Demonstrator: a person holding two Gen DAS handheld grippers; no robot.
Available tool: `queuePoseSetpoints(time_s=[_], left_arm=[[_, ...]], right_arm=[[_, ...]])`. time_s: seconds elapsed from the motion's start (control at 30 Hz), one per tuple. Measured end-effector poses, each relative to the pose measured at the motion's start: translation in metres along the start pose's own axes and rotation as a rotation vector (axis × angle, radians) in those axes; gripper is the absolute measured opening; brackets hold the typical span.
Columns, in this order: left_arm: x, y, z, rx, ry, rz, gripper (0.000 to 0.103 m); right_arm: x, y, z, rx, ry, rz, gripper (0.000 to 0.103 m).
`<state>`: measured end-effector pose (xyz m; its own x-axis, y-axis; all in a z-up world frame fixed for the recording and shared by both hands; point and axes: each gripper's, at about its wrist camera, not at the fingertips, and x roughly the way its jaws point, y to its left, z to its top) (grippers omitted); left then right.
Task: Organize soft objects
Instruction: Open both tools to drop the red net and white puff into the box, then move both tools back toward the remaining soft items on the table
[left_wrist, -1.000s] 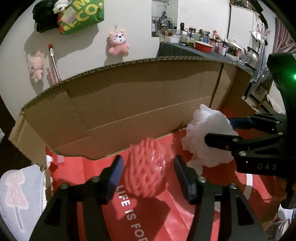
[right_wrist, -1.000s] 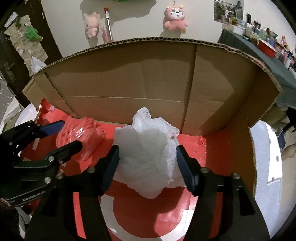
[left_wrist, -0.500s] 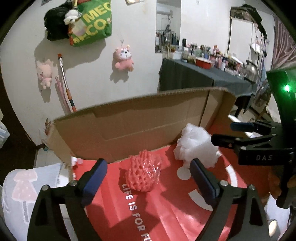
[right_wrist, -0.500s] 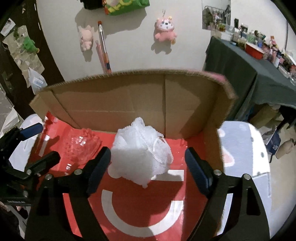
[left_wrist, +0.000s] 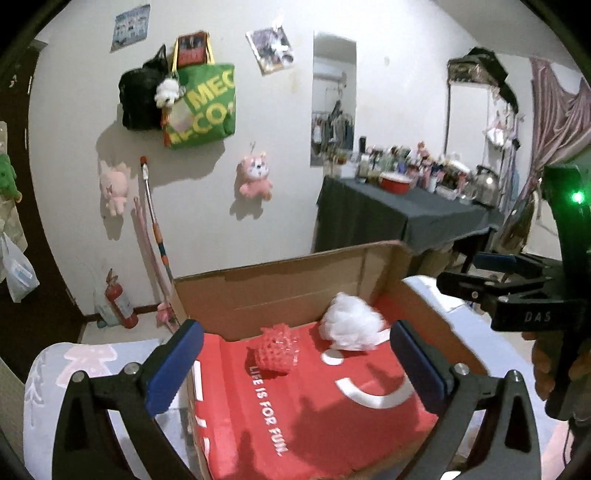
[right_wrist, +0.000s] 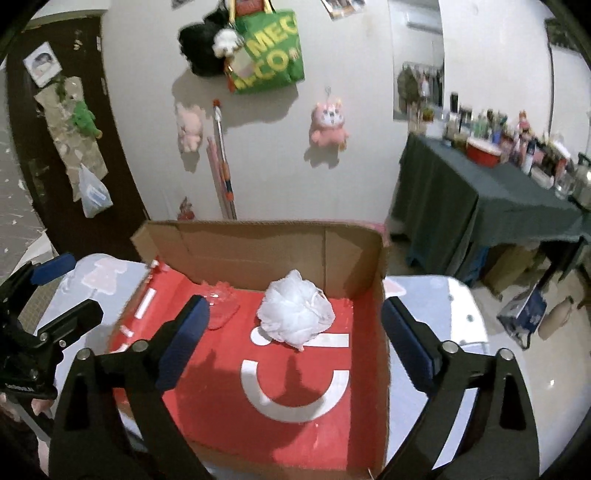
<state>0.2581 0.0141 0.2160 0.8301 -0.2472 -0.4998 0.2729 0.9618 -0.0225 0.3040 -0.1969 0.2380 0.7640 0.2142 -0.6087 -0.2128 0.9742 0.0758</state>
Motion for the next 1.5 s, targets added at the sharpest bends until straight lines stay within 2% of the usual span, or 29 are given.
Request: queuePoseSetpoints(time_s=[0.23, 0.5, 0.8, 1.0, 1.17, 1.5], left_arm=[[-0.059, -0.010, -0.013, -0.012, -0.106, 0.013, 0.103], [-0.118, -0.023, -0.043, -0.024, -0.217, 0.003, 0.103], [-0.173, -0.053, -0.087, 0.020, -0.315, -0.019, 0.103], [-0.191, -0.070, -0.124, 0.024, -0.343, -0.025, 0.103], [-0.193, -0.078, -0.151, -0.004, -0.341, -0.043, 0.103], [-0.169, -0.076, -0.198, -0.028, -0.268, -0.022, 0.103]], right_arm=[[-0.070, 0.018, -0.025, -0.022, -0.103, 0.005, 0.098], [-0.134, 0.034, -0.072, -0.064, -0.209, -0.003, 0.099], [-0.183, 0.045, -0.128, -0.074, -0.308, -0.021, 0.102], [-0.211, 0.058, -0.173, -0.097, -0.388, -0.087, 0.103], [-0.216, 0.065, -0.209, -0.113, -0.423, -0.159, 0.103], [-0.194, 0.064, -0.264, -0.074, -0.363, -0.174, 0.103]])
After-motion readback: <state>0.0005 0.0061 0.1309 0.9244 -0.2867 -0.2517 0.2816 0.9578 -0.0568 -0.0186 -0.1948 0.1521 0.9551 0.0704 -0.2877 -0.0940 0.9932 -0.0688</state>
